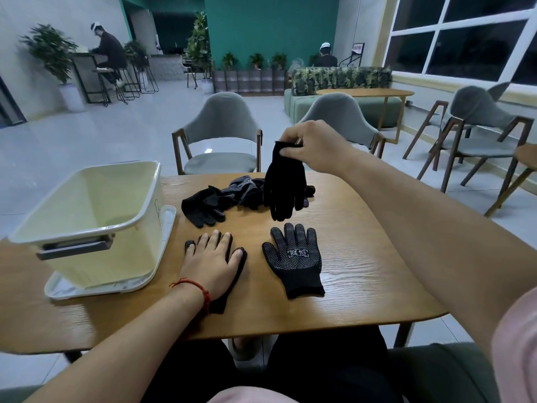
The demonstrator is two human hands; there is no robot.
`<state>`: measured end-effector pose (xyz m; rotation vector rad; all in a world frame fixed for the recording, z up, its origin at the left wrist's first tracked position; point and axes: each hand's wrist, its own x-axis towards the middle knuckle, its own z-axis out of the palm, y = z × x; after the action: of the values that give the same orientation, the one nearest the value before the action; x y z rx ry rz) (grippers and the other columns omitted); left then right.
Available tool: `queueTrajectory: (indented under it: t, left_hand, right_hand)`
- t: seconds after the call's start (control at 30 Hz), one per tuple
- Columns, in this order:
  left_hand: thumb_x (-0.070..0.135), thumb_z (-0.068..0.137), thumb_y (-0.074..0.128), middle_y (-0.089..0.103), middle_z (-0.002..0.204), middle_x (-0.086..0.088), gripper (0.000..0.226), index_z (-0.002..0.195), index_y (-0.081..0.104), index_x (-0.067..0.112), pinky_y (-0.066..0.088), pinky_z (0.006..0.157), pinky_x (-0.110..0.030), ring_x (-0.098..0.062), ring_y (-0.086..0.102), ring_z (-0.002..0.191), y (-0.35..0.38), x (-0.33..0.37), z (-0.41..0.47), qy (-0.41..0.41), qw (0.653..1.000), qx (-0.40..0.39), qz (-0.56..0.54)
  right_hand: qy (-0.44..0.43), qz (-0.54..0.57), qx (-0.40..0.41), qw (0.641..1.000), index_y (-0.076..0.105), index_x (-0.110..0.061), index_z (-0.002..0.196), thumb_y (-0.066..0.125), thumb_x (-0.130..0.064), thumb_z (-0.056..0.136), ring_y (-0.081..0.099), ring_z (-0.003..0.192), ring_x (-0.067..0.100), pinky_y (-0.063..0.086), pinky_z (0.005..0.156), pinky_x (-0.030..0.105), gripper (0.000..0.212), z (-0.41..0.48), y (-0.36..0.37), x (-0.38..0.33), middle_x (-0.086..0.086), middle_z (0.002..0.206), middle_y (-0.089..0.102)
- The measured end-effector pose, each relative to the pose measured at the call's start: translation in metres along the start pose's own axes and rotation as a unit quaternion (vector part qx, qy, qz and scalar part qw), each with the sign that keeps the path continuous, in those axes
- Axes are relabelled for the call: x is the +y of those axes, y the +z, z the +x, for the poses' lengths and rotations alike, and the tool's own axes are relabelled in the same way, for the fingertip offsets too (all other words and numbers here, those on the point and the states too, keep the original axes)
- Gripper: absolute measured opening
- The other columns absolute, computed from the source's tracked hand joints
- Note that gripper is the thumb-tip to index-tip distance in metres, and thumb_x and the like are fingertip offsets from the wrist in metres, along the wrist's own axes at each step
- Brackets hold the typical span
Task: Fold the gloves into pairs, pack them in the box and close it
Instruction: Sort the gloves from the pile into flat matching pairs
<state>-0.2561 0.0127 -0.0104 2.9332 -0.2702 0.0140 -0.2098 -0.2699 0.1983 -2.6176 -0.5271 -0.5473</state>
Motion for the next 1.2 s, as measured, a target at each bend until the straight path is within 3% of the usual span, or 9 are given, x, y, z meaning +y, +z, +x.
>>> queueTrajectory:
  t: [0.4,0.53,0.73,0.9,1.07,1.2]
  left_hand:
    - [0.069,0.104,0.017,0.008,0.177,0.003,0.074,0.168,0.013,0.033,0.005,0.132,-0.048,-0.019,0.003,0.163,0.001,-0.001,0.002,0.002,1.000,0.007,-0.003]
    - [0.070,0.103,0.017,0.007,0.177,0.004,0.075,0.168,0.013,0.033,0.005,0.132,-0.048,-0.019,0.002,0.163,0.001,-0.002,0.003,0.001,1.000,0.006,-0.006]
    - [0.070,0.103,0.017,0.007,0.177,0.004,0.075,0.168,0.012,0.033,0.005,0.132,-0.048,-0.019,0.002,0.163,0.000,0.000,0.002,-0.001,1.000,0.001,-0.005]
    - [0.070,0.103,0.017,0.007,0.177,0.004,0.074,0.168,0.012,0.033,0.005,0.132,-0.048,-0.019,0.002,0.163,-0.001,-0.001,0.002,-0.002,1.000,-0.002,0.000]
    - [0.070,0.104,0.017,0.007,0.177,0.004,0.074,0.168,0.012,0.033,0.005,0.132,-0.048,-0.019,0.003,0.163,-0.002,0.000,0.001,-0.001,1.000,-0.003,0.002]
    - [0.067,0.105,0.020,0.011,0.176,0.004,0.072,0.168,0.016,0.033,0.007,0.132,-0.048,-0.020,0.005,0.163,-0.002,0.002,-0.001,0.001,1.000,0.007,0.001]
  right_hand:
    - [0.006,-0.072,0.052,0.996,0.078,-0.024,0.109,0.067,-0.024,0.098,0.067,0.097,0.026,0.055,0.089,0.046,0.016,-0.020,0.030,0.003,-0.002,0.102,0.075]
    - [-0.021,-0.064,0.015,0.998,0.079,-0.021,0.108,0.068,-0.021,0.100,0.068,0.094,0.025,0.052,0.082,0.037,0.014,-0.067,0.053,-0.003,0.000,0.101,0.074]
    - [0.004,-0.007,-0.012,1.000,0.078,-0.021,0.110,0.072,-0.021,0.099,0.066,0.093,0.020,0.054,0.084,0.041,0.012,-0.143,0.093,-0.002,-0.005,0.101,0.070]
    - [0.039,0.009,0.012,0.999,0.076,-0.028,0.113,0.072,-0.028,0.096,0.059,0.106,0.017,0.052,0.093,0.036,0.018,-0.180,0.127,-0.006,-0.010,0.111,0.069]
    - [0.057,0.033,0.013,0.998,0.076,-0.027,0.117,0.073,-0.023,0.093,0.058,0.113,0.014,0.048,0.101,0.027,0.024,-0.190,0.145,-0.010,-0.013,0.120,0.069]
    - [0.068,0.030,0.024,0.997,0.076,-0.026,0.119,0.064,-0.022,0.094,0.061,0.114,0.015,0.053,0.100,0.035,0.028,-0.197,0.156,-0.014,-0.013,0.121,0.072]
